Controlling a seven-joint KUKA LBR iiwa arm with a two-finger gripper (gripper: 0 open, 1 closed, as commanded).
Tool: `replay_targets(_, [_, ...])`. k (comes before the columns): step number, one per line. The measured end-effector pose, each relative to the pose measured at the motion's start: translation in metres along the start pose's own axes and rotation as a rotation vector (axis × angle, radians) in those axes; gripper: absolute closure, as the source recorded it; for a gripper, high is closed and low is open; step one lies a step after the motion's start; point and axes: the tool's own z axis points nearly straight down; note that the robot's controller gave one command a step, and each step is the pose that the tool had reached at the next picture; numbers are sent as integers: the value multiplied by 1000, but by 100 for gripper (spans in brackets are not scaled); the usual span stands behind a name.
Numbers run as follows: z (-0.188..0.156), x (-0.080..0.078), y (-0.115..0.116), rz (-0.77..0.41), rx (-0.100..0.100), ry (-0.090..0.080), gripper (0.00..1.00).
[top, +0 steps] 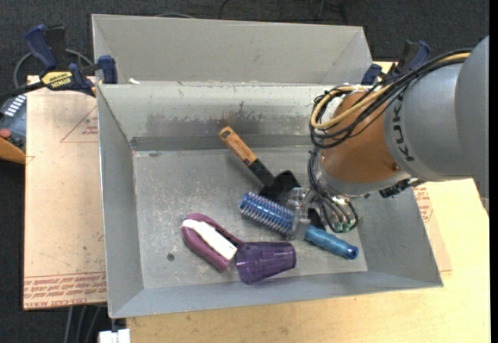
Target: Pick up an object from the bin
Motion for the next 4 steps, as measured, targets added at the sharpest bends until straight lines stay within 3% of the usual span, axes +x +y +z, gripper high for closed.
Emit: replay_targets(4, [0, 0, 0, 0, 0, 0, 100])
